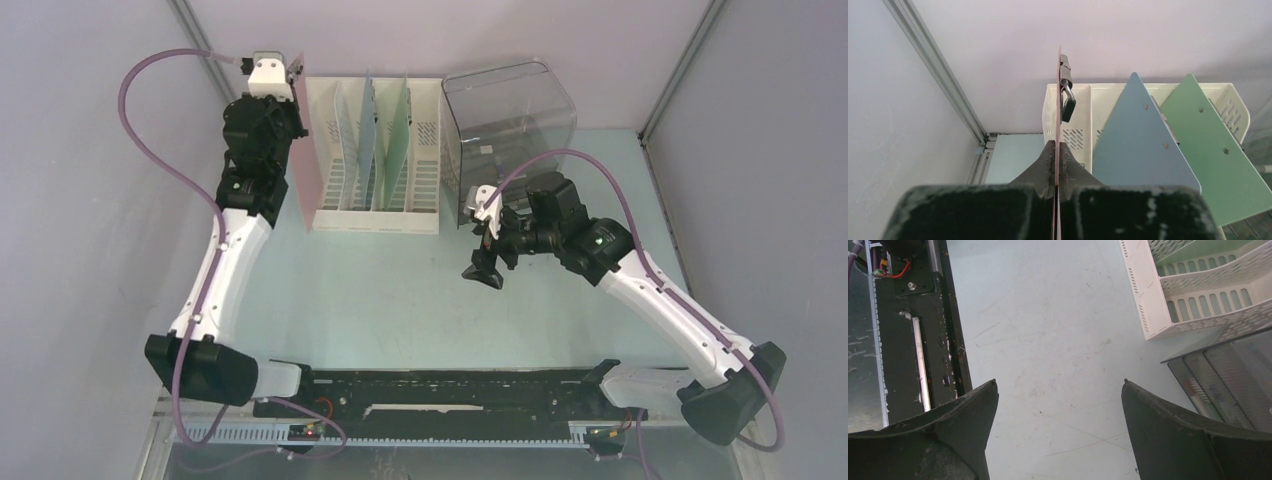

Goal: Organize the desk
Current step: Place the folder in the storage box.

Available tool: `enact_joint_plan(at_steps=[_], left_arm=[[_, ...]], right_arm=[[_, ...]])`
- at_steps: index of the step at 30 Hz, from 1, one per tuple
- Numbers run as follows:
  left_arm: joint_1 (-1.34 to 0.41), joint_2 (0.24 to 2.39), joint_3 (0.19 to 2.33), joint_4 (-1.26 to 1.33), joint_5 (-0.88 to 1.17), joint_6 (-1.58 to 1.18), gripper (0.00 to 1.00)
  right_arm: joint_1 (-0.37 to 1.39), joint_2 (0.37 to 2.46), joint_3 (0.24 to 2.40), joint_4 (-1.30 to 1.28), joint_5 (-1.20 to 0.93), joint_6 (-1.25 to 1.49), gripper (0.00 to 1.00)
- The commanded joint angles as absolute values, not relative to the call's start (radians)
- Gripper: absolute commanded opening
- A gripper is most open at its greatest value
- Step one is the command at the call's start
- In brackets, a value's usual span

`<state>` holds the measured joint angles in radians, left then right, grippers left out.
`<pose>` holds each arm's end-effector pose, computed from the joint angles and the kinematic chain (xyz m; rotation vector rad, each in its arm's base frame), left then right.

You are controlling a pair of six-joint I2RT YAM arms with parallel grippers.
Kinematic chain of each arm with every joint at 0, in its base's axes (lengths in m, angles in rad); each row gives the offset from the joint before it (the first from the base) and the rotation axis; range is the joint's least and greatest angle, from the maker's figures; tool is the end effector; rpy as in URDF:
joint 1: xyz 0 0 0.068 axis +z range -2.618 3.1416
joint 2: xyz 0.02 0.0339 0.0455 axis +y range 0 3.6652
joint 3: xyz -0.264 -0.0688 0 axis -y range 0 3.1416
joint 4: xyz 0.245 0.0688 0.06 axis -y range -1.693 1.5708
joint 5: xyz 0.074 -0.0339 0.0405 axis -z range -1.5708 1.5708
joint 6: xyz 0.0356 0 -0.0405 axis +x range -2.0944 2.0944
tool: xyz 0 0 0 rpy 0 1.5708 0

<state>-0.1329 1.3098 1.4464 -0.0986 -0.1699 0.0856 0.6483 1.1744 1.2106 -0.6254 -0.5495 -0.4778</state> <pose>0.2936 -0.0332 0.4655 0.0323 1.5337 0.0926 0.1861 0.1643 0.3679 -1.3993 1.6195 0.6907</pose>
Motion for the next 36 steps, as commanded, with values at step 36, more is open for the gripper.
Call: enact_joint_plan(at_steps=[36], left_arm=[[-0.055, 1.663, 1.253, 0.635, 0.065, 0.034, 0.0]], right_arm=[[0.489, 1.234, 1.213, -0.625, -0.643, -0.473, 1.0]])
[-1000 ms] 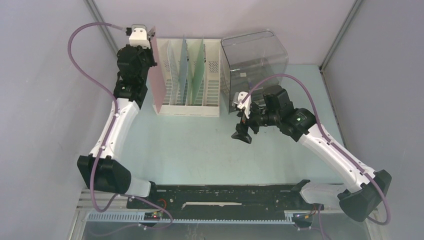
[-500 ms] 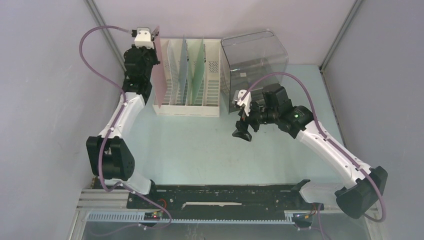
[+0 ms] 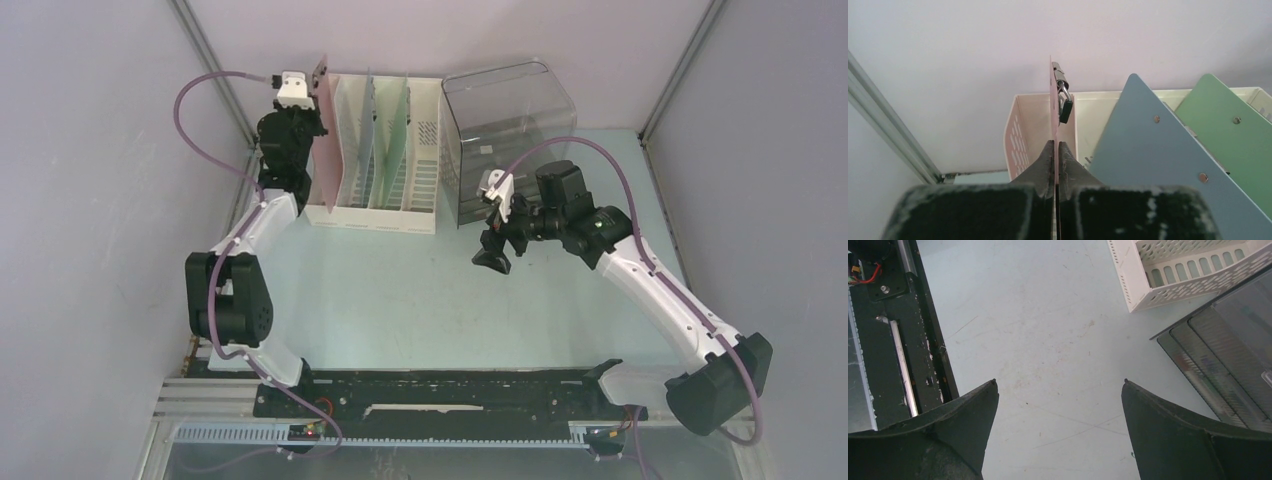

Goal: Organize the desk
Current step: Place the folder in the storage box.

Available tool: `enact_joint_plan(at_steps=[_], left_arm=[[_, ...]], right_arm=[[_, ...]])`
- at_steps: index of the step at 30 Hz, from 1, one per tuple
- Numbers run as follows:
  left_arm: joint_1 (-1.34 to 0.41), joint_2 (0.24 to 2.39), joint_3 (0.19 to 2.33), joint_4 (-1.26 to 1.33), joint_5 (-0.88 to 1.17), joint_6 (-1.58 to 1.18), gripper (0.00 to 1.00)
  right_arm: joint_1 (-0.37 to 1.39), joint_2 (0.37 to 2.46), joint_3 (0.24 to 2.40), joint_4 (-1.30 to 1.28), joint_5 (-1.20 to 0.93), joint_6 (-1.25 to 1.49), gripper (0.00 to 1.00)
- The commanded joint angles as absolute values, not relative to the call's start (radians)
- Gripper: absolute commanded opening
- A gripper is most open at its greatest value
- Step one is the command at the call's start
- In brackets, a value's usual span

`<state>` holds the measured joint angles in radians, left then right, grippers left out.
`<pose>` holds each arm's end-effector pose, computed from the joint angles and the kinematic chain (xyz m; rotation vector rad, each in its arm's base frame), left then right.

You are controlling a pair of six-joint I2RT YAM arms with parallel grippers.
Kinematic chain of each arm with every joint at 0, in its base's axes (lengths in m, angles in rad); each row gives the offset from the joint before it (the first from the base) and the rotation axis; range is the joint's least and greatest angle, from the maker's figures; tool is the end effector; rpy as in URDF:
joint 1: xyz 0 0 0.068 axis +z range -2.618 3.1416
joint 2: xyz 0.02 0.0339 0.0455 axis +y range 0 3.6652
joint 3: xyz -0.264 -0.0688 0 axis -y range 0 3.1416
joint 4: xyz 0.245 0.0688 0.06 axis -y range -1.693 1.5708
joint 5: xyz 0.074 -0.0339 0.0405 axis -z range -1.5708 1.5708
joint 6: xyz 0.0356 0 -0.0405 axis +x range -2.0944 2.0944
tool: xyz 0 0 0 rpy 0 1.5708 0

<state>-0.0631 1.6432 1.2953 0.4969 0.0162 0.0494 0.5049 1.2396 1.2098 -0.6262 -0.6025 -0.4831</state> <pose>0.3974 -0.0257 0.3660 0.0933 1.4188 -0.0228 0.2202 0.1447 0.3528 -1.3082 1.7360 0.6791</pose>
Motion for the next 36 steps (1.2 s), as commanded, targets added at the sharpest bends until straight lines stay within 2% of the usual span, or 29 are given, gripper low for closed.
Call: enact_joint_plan(at_steps=[1, 5, 8, 16, 19, 21, 27, 33, 34, 36], left_arm=[[-0.055, 1.666, 1.24, 0.647, 0.071, 0.04, 0.0], [-0.045, 1.674, 1.19, 0.678, 0.092, 0.037, 0.01], [-0.036, 1.671, 1.154, 0.692, 0.12, 0.024, 0.07], [-0.013, 1.615, 1.089, 0.658, 0.163, -0.034, 0.61], [-0.003, 1.592, 1.127, 0.517, 0.166, -0.071, 0.73], [0.02, 1.594, 1.177, 0.403, 0.179, -0.111, 0.77], [0.044, 1.665, 1.425, -0.018, 0.158, -0.189, 0.81], [0.044, 1.67, 1.496, -0.142, 0.125, -0.207, 0.8], [0.043, 1.678, 1.515, -0.169, 0.127, -0.204, 0.78], [0.043, 1.695, 1.557, -0.218, 0.147, -0.196, 0.69]], right_arm=[[0.487, 1.232, 1.214, -0.626, -0.645, -0.473, 1.0], [0.473, 1.222, 1.213, -0.627, -0.661, -0.474, 1.0], [0.461, 1.22, 1.212, -0.628, -0.674, -0.473, 1.0], [0.45, 1.221, 1.212, -0.632, -0.681, -0.478, 1.0], [0.448, 1.22, 1.213, -0.634, -0.684, -0.477, 1.0], [0.447, 1.218, 1.213, -0.634, -0.688, -0.479, 1.0], [0.446, 1.206, 1.213, -0.639, -0.695, -0.484, 1.0], [0.444, 1.2, 1.212, -0.642, -0.7, -0.487, 1.0], [0.444, 1.2, 1.212, -0.644, -0.7, -0.489, 1.0], [0.444, 1.199, 1.212, -0.645, -0.7, -0.492, 1.0]])
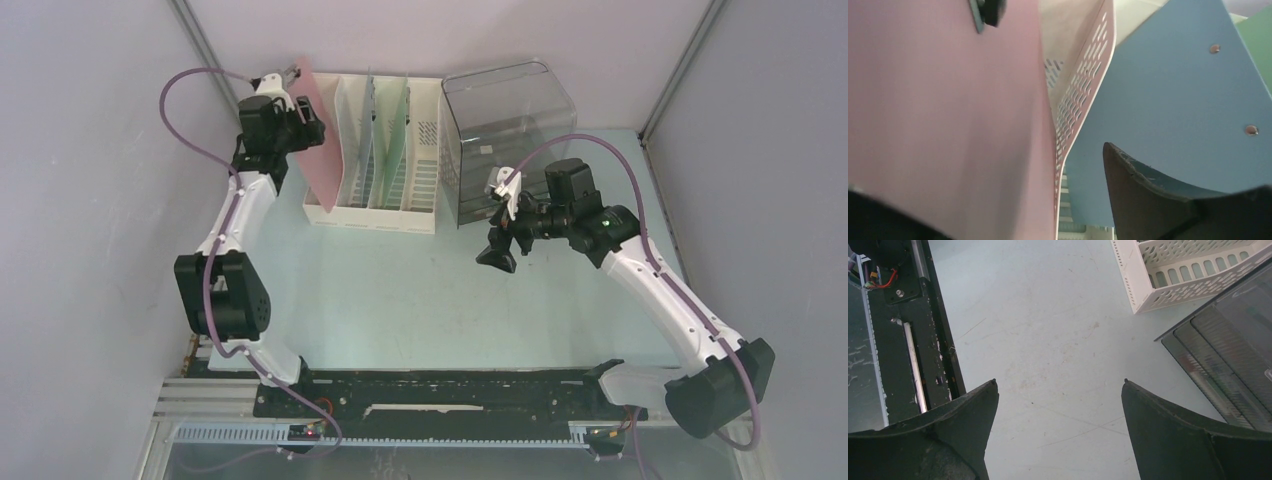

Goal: Organize the desk
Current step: Place the folder in the storage box.

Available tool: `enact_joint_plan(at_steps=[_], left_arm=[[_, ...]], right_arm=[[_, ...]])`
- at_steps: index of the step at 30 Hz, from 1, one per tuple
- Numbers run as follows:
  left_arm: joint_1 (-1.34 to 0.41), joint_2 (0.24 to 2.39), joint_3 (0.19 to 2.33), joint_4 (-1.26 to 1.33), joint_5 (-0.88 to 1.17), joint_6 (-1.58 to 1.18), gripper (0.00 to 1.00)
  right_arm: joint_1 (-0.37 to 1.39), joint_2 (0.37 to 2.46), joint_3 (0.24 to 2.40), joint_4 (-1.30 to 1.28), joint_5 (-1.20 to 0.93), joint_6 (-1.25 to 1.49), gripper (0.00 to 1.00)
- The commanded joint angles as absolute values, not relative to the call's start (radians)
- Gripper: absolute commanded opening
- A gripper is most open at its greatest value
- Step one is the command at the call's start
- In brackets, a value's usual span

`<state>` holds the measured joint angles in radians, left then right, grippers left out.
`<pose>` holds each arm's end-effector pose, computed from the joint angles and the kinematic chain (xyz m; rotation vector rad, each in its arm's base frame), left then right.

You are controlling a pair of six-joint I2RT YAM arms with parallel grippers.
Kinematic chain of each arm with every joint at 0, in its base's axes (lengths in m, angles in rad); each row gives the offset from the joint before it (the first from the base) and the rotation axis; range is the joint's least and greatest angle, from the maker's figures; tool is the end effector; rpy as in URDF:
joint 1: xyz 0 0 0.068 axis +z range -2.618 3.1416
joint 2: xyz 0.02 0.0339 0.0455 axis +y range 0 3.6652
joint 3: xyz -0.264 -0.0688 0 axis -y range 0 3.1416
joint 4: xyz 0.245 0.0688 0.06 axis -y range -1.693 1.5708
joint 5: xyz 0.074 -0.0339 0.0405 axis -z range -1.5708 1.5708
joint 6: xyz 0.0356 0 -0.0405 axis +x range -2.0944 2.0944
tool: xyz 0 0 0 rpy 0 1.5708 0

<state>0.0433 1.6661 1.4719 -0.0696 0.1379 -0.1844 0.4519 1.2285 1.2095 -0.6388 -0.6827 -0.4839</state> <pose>0.4024 0.0125 0.3594 -0.1121 1.8345 -0.2255 0.2222 0.1328 0.3554 -1.2862 1.7252 0.7364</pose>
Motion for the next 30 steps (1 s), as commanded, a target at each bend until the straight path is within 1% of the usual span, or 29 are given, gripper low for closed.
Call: enact_joint_plan(at_steps=[1, 2, 5, 7, 8, 9, 10, 11, 12, 16, 19, 24, 30], left_arm=[[0.044, 1.705, 1.58, -0.243, 0.159, -0.194, 0.66], [0.044, 1.716, 1.604, -0.274, 0.172, -0.191, 0.63], [0.042, 1.742, 1.661, -0.324, 0.198, -0.197, 0.46], [0.045, 1.753, 1.691, -0.347, 0.205, -0.202, 0.39], [0.044, 1.757, 1.709, -0.356, 0.205, -0.202, 0.34], [0.043, 1.762, 1.719, -0.363, 0.201, -0.201, 0.28], [0.043, 1.766, 1.731, -0.369, 0.2, -0.199, 0.19], [0.043, 1.769, 1.74, -0.373, 0.2, -0.194, 0.08], [0.043, 1.773, 1.749, -0.375, 0.199, -0.191, 0.01], [0.042, 1.769, 1.763, -0.366, 0.199, -0.172, 0.0], [0.042, 1.735, 1.734, -0.307, 0.22, -0.16, 0.0], [0.036, 1.644, 1.602, -0.112, 0.246, -0.105, 0.0], [0.022, 1.584, 1.473, 0.114, 0.214, -0.057, 0.0]], right_arm=[[0.443, 1.2, 1.213, -0.646, -0.7, -0.494, 1.0], [0.443, 1.198, 1.212, -0.646, -0.698, -0.493, 1.0], [0.443, 1.197, 1.212, -0.646, -0.697, -0.494, 1.0], [0.44, 1.196, 1.213, -0.647, -0.696, -0.495, 1.0], [0.439, 1.195, 1.212, -0.646, -0.697, -0.495, 1.0], [0.439, 1.195, 1.212, -0.647, -0.698, -0.496, 1.0], [0.438, 1.195, 1.212, -0.647, -0.698, -0.497, 1.0], [0.437, 1.194, 1.212, -0.648, -0.699, -0.496, 1.0], [0.437, 1.193, 1.212, -0.649, -0.7, -0.497, 1.0], [0.434, 1.192, 1.213, -0.65, -0.701, -0.497, 1.0], [0.433, 1.191, 1.213, -0.651, -0.702, -0.5, 1.0], [0.431, 1.19, 1.212, -0.653, -0.703, -0.501, 1.0], [0.428, 1.188, 1.212, -0.653, -0.705, -0.501, 1.0]])
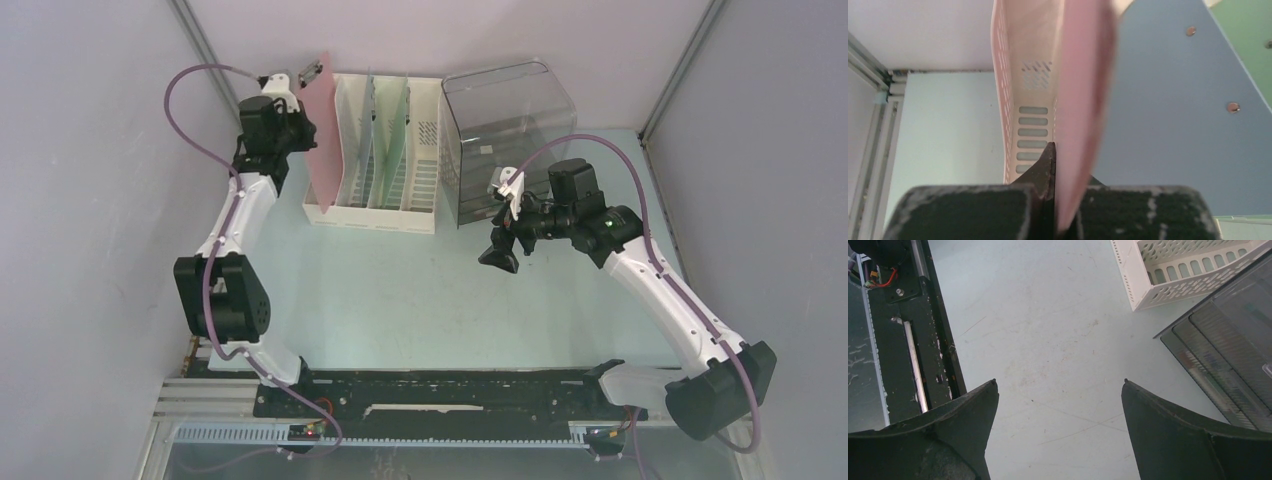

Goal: Organize the desk
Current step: Place the folder in the storage box.

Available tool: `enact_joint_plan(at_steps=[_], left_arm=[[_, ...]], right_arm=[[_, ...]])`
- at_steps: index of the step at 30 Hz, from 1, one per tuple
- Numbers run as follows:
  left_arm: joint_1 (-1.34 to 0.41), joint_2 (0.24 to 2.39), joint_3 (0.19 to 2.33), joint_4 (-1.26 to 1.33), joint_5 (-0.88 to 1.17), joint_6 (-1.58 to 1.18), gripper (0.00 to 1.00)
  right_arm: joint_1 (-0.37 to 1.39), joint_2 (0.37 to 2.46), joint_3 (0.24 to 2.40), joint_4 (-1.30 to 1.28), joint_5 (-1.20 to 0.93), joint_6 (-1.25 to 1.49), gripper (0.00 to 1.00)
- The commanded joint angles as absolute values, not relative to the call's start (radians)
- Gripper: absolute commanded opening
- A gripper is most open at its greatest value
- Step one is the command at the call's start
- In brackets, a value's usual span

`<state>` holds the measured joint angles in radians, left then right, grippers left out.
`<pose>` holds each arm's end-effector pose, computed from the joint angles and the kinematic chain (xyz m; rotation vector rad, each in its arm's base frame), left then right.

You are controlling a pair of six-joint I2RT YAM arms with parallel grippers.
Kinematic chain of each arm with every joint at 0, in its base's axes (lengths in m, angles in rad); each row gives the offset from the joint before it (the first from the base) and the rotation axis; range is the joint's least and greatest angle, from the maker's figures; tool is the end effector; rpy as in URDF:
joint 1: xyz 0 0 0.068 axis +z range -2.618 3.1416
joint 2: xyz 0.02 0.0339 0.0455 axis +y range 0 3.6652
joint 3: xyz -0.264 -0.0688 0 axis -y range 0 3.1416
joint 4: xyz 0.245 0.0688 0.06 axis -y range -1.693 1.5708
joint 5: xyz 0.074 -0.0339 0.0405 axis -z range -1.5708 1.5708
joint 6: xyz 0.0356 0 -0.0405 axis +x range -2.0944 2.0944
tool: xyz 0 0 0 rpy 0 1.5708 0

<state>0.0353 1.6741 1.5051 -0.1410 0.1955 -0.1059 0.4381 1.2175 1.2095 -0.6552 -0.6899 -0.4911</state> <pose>0.4025 0.0073 0.3608 0.0016 1.8812 -0.2322 0.2205 0.1283 0.3568 -1.2818 1.7285 0.7340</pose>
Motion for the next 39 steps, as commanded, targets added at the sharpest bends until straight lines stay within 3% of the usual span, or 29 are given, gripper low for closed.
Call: enact_joint_plan(at_steps=[1, 23, 39], left_arm=[[0.022, 1.581, 1.459, 0.14, 0.213, -0.054, 0.0], [0.016, 1.596, 1.121, 0.625, 0.228, 0.023, 0.0], [0.017, 1.64, 1.09, 0.821, 0.231, -0.014, 0.0]], right_arm=[[0.427, 1.189, 1.212, -0.655, -0.705, -0.501, 1.0], [0.41, 1.198, 1.212, -0.664, -0.724, -0.507, 1.0], [0.407, 1.207, 1.213, -0.669, -0.726, -0.516, 1.0]])
